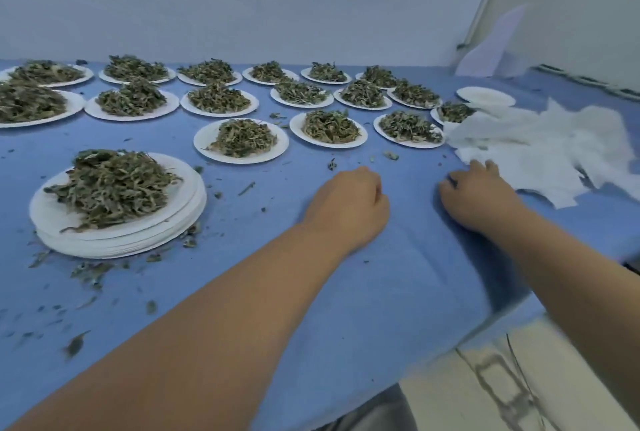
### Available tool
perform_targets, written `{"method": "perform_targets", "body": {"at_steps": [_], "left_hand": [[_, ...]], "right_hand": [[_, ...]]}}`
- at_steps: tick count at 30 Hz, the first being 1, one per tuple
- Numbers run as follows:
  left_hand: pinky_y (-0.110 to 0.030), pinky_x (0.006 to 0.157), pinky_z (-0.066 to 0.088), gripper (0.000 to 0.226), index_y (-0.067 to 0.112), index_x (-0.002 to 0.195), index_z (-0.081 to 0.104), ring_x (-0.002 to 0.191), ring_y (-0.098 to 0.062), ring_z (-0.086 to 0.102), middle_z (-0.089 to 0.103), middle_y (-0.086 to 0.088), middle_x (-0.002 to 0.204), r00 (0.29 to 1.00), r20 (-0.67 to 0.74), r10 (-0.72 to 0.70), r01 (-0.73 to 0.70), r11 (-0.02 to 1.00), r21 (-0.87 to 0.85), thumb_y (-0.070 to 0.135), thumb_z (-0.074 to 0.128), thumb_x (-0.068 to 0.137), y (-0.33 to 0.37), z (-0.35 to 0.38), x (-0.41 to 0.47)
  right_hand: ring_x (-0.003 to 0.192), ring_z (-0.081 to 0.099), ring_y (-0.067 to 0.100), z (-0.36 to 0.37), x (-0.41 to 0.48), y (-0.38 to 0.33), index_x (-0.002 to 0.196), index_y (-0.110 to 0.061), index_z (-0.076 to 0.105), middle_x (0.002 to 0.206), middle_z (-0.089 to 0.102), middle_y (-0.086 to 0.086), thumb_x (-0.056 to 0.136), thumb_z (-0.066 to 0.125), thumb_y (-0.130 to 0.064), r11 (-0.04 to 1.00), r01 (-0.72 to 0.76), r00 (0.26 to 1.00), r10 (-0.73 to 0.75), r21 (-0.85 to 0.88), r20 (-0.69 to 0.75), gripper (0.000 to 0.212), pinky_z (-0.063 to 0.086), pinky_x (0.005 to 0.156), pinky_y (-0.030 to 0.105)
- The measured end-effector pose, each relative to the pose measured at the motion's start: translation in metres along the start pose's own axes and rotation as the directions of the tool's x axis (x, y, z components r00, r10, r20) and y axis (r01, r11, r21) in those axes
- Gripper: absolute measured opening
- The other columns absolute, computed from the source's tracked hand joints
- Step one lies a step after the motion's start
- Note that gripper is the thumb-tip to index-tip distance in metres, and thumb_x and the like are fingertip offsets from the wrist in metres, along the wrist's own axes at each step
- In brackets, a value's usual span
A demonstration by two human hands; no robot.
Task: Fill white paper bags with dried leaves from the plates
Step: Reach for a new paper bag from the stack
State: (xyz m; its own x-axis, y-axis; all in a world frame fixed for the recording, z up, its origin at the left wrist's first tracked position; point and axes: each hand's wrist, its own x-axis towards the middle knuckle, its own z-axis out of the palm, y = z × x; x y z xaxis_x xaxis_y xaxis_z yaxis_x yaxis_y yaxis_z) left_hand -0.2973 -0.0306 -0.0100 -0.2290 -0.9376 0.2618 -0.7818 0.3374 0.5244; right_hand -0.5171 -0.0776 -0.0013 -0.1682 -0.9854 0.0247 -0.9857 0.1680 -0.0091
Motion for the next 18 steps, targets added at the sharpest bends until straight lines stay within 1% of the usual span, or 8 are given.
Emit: {"method": "perform_targets", "body": {"at_steps": [2, 4, 6, 8, 10, 11, 14, 18], "left_hand": [[-0.039, 0.075, 0.050, 0.021, 0.018, 0.102, 0.063, 0.095, -0.022, 0.058, 0.066, -0.001, 0.105, 1.000, -0.016, 0.001, -0.002, 1.000, -0.029, 0.025, 0.045, 0.095, -0.006, 0.003, 0.001], [-0.036, 0.071, 0.050, 0.018, 0.023, 0.097, 0.063, 0.092, -0.020, 0.057, 0.066, 0.004, 0.099, 1.000, -0.019, 0.009, -0.009, 1.000, -0.027, 0.027, 0.046, 0.093, -0.007, 0.006, 0.004], [-0.033, 0.066, 0.048, 0.016, 0.025, 0.092, 0.063, 0.089, -0.018, 0.057, 0.065, 0.006, 0.093, 1.000, -0.025, 0.010, -0.011, 0.999, -0.034, 0.026, 0.046, 0.091, -0.009, 0.008, 0.005], [-0.030, 0.061, 0.046, 0.016, 0.026, 0.090, 0.063, 0.086, -0.017, 0.058, 0.064, 0.008, 0.087, 1.000, -0.028, 0.001, -0.002, 0.999, -0.052, 0.026, 0.046, 0.091, -0.010, 0.010, 0.005], [-0.034, 0.066, 0.051, 0.017, 0.027, 0.088, 0.063, 0.086, -0.016, 0.059, 0.064, 0.009, 0.084, 1.000, -0.023, -0.019, 0.017, 0.997, -0.077, 0.026, 0.046, 0.090, -0.009, 0.010, 0.006], [-0.036, 0.070, 0.053, 0.017, 0.027, 0.087, 0.063, 0.086, -0.016, 0.059, 0.065, 0.010, 0.085, 0.999, -0.021, -0.027, 0.025, 0.996, -0.082, 0.026, 0.046, 0.090, -0.008, 0.011, 0.006], [-0.037, 0.071, 0.054, 0.017, 0.027, 0.086, 0.063, 0.086, -0.015, 0.059, 0.064, 0.010, 0.084, 0.999, -0.017, -0.029, 0.028, 0.996, -0.080, 0.026, 0.047, 0.089, -0.007, 0.011, 0.007], [-0.036, 0.072, 0.053, 0.017, 0.028, 0.089, 0.064, 0.087, -0.015, 0.060, 0.065, 0.011, 0.088, 1.000, 0.005, -0.027, 0.027, 0.996, -0.084, 0.023, 0.048, 0.088, -0.009, 0.010, 0.005]], "right_hand": [[0.152, 0.012, 0.035, 0.003, 0.014, 0.007, 0.138, -0.009, 0.055, 0.159, 0.028, 0.019, 0.104, 0.025, -0.040, 0.996, -0.069, 0.998, 0.068, -0.055, -0.017, 0.055, 0.022, 0.120, 0.055], [0.154, 0.007, 0.033, 0.000, 0.028, 0.009, 0.146, -0.009, 0.048, 0.164, 0.023, 0.016, 0.102, 0.024, -0.041, 0.986, -0.149, 0.989, 0.150, -0.078, 0.002, 0.059, 0.013, 0.123, 0.055], [0.151, 0.017, 0.035, -0.003, 0.036, 0.013, 0.140, -0.008, 0.051, 0.158, 0.035, 0.018, 0.100, 0.025, -0.039, 0.975, -0.215, 0.976, 0.217, -0.062, 0.024, 0.056, 0.014, 0.122, 0.054], [0.138, 0.035, 0.036, -0.003, 0.036, 0.019, 0.114, -0.007, 0.057, 0.141, 0.051, 0.020, 0.100, 0.030, -0.035, 0.970, -0.241, 0.970, 0.241, -0.012, -0.007, 0.042, 0.024, 0.118, 0.050], [0.110, 0.048, 0.034, -0.001, 0.032, 0.021, 0.082, -0.008, 0.050, 0.118, 0.059, 0.019, 0.098, 0.037, -0.027, 0.979, -0.199, 0.973, 0.204, 0.054, -0.104, 0.029, 0.036, 0.106, 0.044], [0.096, 0.047, 0.033, -0.001, 0.030, 0.021, 0.073, -0.011, 0.045, 0.107, 0.060, 0.018, 0.097, 0.041, -0.023, 0.983, -0.165, 0.972, 0.175, 0.076, -0.155, 0.027, 0.040, 0.096, 0.041], [0.080, 0.047, 0.030, -0.002, 0.026, 0.018, 0.069, -0.011, 0.045, 0.088, 0.059, 0.014, 0.089, 0.049, -0.009, 0.987, -0.135, 0.960, 0.151, 0.085, -0.237, 0.020, 0.039, 0.070, 0.035], [0.072, 0.051, 0.028, -0.009, 0.024, 0.019, 0.075, -0.012, 0.049, 0.081, 0.055, 0.008, 0.082, 0.055, -0.012, 0.979, -0.196, 0.959, 0.202, 0.047, -0.201, 0.009, 0.034, 0.060, 0.029]]}}
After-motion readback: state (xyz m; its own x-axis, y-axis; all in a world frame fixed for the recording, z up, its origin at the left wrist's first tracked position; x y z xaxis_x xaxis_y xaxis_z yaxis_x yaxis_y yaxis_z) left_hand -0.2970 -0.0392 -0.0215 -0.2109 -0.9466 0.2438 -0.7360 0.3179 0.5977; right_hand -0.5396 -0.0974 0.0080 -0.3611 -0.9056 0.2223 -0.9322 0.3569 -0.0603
